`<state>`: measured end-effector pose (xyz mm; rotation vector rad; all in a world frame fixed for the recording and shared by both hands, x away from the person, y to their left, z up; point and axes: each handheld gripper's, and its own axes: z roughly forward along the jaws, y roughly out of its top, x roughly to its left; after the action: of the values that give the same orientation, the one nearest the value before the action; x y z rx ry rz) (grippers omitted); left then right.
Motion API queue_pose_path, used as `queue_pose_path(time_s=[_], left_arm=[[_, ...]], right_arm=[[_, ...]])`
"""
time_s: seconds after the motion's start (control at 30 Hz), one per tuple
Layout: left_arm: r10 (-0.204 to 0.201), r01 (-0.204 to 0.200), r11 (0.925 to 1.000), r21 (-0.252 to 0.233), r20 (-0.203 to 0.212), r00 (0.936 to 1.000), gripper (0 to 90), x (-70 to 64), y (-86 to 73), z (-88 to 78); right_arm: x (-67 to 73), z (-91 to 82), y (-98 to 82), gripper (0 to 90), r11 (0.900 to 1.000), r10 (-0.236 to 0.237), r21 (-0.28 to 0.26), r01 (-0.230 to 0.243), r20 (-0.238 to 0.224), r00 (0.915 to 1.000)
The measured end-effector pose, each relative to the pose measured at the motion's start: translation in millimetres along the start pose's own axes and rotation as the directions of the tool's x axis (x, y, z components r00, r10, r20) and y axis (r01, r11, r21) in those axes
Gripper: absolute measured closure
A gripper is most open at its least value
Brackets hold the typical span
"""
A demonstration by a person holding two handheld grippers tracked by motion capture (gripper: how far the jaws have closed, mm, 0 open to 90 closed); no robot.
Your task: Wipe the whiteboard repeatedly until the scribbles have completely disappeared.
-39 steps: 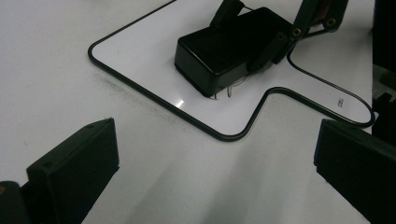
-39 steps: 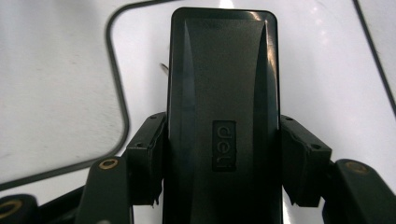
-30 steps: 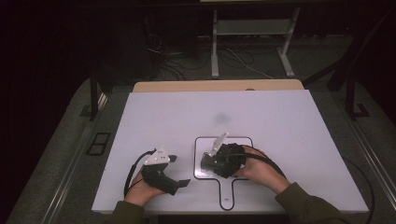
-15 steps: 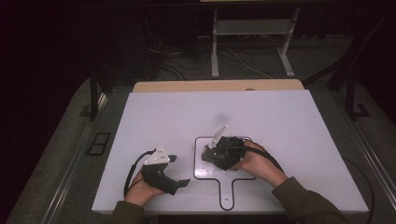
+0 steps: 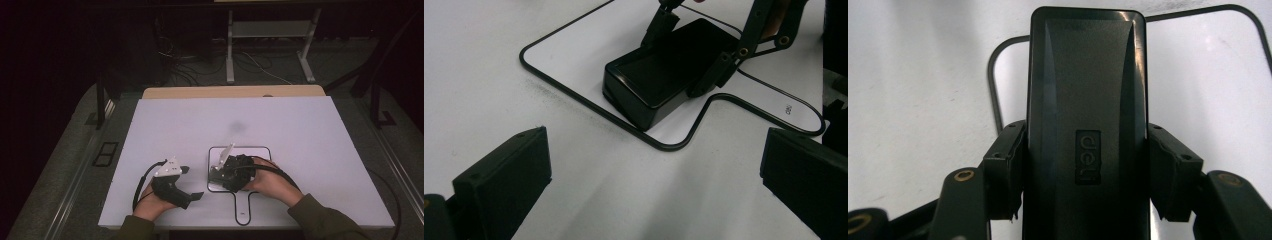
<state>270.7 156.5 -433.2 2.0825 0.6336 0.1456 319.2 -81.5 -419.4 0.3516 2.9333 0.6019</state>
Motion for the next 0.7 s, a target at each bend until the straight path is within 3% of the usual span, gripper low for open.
queue_pose_path(time_s=[0.37,0.47,0.7], left_arm=[[-0.008,0.008,1.0000,0.000,0.001,1.0000,0.0,-0.2,-0.3,-0.3],[-0.008,0.008,1.0000,-0.001,0.001,1.0000,0.0,-0.2,-0.2,-0.2],[-0.005,0.005,1.0000,-0.001,0.001,1.0000,0.0,-0.3,-0.1,-0.2]], right_arm=[[-21.2,4.9,5.5,38.6,0.999,0.049,-0.006,-0.049,0.022,0.9986],[-21.1,5.5,7.1,38.6,0.998,0.056,-0.004,-0.056,0.024,0.9981],[-9.9,6.3,12.1,38.6,1.000,-0.012,-0.001,0.012,-0.007,0.9999]])
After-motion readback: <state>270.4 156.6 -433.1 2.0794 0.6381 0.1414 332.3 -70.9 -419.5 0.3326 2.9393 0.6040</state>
